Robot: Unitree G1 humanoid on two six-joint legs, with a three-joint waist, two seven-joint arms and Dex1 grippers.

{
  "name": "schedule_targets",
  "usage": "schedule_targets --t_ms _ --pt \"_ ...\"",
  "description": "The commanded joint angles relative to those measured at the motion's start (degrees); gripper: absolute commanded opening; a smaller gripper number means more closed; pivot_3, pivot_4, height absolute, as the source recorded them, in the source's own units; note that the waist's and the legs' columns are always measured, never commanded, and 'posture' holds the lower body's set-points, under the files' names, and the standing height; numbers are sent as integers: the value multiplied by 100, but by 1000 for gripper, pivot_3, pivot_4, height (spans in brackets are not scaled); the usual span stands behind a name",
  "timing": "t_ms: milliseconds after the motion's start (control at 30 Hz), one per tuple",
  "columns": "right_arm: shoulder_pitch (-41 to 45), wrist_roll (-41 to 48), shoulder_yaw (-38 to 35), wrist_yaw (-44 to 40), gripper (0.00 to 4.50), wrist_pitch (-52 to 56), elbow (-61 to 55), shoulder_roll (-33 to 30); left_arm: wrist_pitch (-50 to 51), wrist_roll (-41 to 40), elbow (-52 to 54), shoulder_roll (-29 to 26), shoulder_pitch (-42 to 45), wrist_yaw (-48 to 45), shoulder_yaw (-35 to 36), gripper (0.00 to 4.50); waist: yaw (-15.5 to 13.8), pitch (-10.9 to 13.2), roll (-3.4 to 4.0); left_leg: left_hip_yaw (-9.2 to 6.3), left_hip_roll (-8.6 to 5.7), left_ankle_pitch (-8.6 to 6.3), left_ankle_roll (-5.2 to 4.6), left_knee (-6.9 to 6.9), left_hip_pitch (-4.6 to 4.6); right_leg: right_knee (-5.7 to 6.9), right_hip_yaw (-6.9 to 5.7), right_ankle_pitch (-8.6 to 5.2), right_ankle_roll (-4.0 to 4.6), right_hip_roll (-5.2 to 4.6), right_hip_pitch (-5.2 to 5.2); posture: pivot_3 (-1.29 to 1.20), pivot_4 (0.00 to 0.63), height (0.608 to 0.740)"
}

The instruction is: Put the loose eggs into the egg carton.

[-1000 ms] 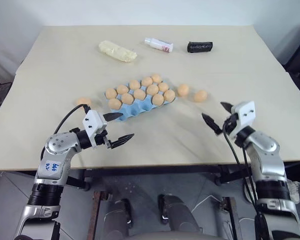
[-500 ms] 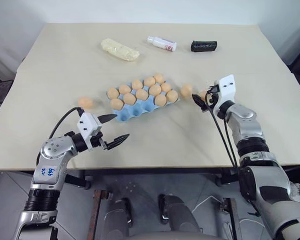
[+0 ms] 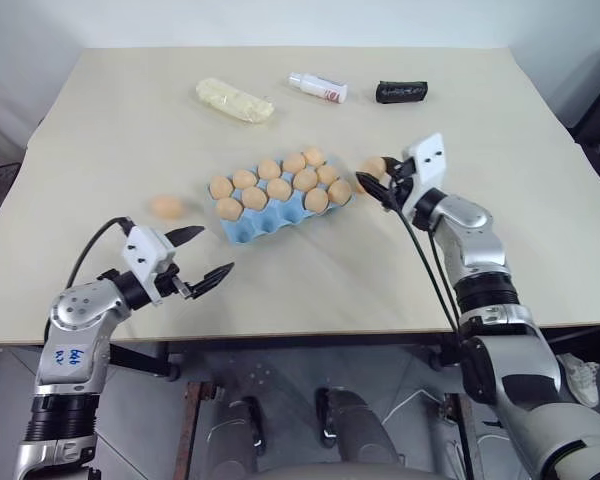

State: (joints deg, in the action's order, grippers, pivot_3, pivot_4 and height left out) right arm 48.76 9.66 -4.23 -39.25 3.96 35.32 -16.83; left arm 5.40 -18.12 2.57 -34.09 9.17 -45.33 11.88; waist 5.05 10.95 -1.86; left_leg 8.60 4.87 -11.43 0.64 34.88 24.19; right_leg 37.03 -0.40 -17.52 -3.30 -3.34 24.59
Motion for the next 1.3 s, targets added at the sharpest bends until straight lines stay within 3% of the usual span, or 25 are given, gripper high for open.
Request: schedule_targets --t_ms 33,200,400,633,867,1000,1300 --pt "-196 230 426 -38 2379 687 -1277 435 24 -181 175 -135 -290 94 438 4500 5 0 0 1 0 -1 1 -4 0 0 1 0 1 -1 2 0 150 740" --pt "-272 -22 1012 157 2379 922 -1596 1024 57 -193 287 -139 -578 165 575 4500 -5 0 0 -2 3 0 9 -17 1 1 -10 -6 12 -5 8 0 150 740" --pt "-165 -177 1184 268 2379 756 -1101 1215 129 -219 450 -129 -692 247 582 4500 -25 -5 -8 0 -7 -1 9 -30 7 -19 -23 -9 18 -30 2 0 150 740" --pt "-170 -128 1056 244 4472 724 -1078 1037 226 -265 607 -143 -743 268 622 4500 -7 -5 -8 2 -1 4 22 -73 6 -25 -31 -18 32 -17 18 0 150 740" --pt "-558 236 951 -129 4472 979 -2124 765 232 -269 581 -118 -602 229 483 4500 -16 -5 -8 0 1 9 26 -71 5 -23 -32 -19 31 -11 17 0 150 740" --pt "-1239 433 807 -476 4472 1013 -3022 189 177 -244 559 -140 -498 126 378 4500 -44 -5 -8 -3 1 9 26 -72 5 -27 -37 -19 31 -11 12 0 150 740" --pt "-3015 607 -419 -236 4472 518 -3522 -853 148 -219 468 -53 -303 -147 -12 4500 -66 -5 -9 -6 -7 6 19 -71 -1 -50 -38 -15 23 -14 -4 0 150 740"
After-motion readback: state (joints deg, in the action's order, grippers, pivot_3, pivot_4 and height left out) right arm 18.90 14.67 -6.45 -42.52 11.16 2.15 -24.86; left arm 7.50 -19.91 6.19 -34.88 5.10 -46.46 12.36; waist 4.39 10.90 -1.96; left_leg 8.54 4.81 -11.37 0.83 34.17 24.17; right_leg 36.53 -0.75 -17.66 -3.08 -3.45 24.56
